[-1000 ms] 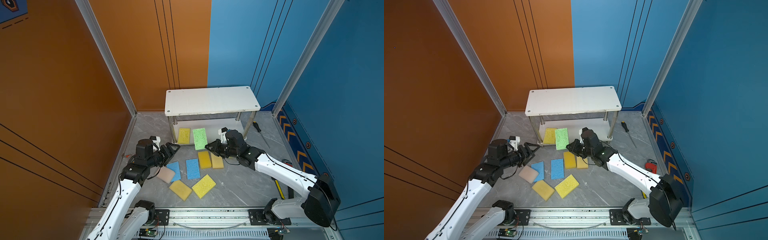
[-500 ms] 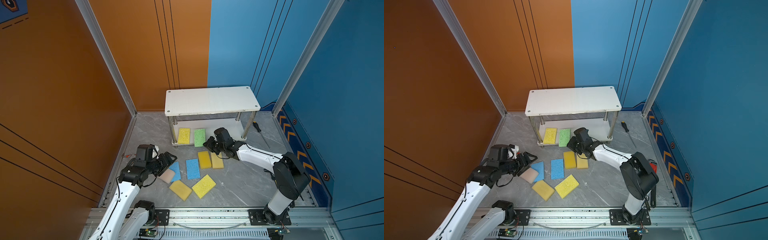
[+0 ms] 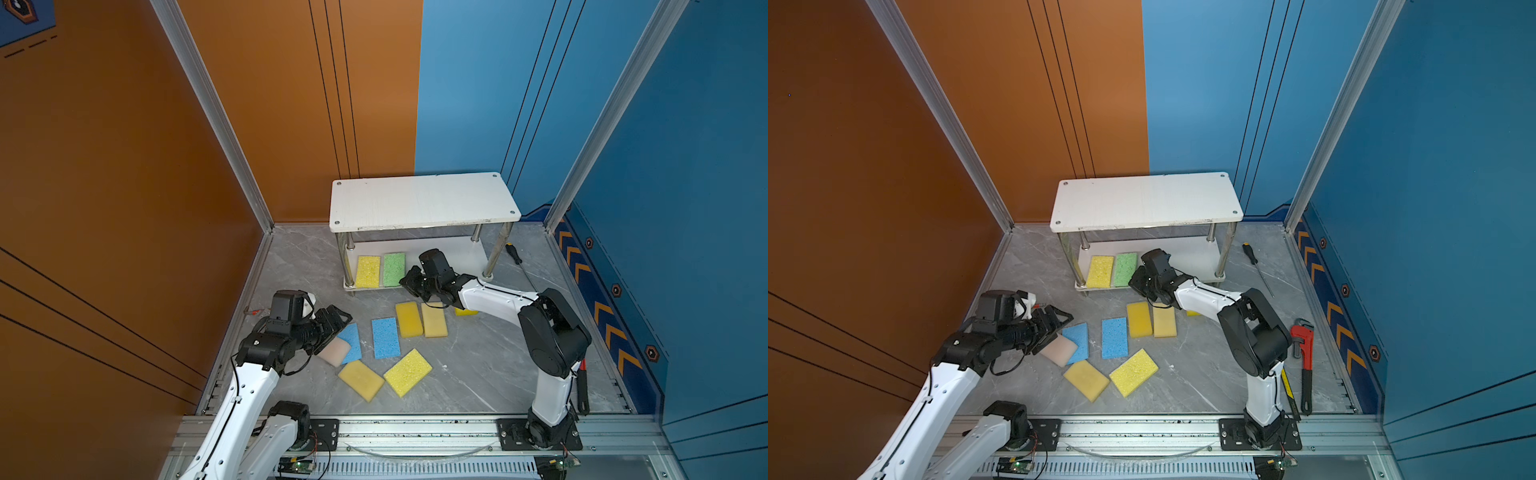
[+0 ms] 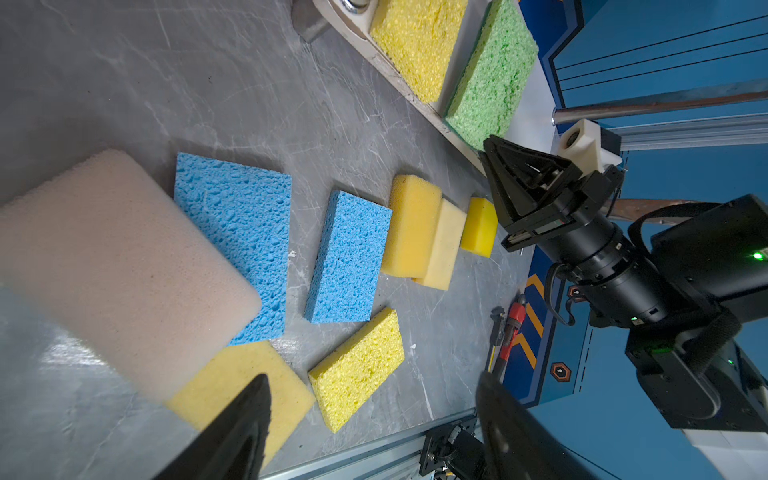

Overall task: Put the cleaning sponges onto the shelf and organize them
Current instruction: 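Carry the green sponge onto the lower shelf with the right gripper while the left withdraws, then open the right gripper beside the yellow sponge and withdraw from the shelf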

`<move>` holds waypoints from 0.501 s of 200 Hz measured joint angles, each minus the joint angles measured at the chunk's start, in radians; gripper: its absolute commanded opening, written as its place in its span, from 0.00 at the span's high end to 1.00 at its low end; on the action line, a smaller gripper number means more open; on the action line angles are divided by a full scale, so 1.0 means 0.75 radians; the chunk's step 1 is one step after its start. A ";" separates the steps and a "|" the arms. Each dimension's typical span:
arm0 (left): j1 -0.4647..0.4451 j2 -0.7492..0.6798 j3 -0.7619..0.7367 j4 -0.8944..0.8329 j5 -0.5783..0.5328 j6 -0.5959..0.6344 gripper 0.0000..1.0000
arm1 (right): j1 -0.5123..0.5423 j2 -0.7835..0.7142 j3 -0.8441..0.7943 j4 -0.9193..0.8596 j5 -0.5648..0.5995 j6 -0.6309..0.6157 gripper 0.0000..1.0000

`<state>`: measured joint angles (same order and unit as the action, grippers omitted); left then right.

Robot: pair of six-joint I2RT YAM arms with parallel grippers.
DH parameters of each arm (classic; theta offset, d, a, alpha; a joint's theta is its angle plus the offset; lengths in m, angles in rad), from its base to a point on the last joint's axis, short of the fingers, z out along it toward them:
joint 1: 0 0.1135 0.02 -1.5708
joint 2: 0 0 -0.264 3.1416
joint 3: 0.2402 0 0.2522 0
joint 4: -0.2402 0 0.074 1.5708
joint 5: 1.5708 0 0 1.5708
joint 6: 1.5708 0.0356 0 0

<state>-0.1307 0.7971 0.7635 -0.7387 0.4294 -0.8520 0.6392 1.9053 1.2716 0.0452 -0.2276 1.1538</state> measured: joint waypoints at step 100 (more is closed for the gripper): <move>0.009 -0.007 0.000 -0.018 -0.001 0.024 0.21 | -0.008 0.084 0.092 -0.001 -0.045 0.006 0.68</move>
<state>-0.1242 0.7918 0.7635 -0.7525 0.4290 -0.8337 0.6334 1.9686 1.3407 0.0448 -0.2611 1.1580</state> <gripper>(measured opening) 0.789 0.289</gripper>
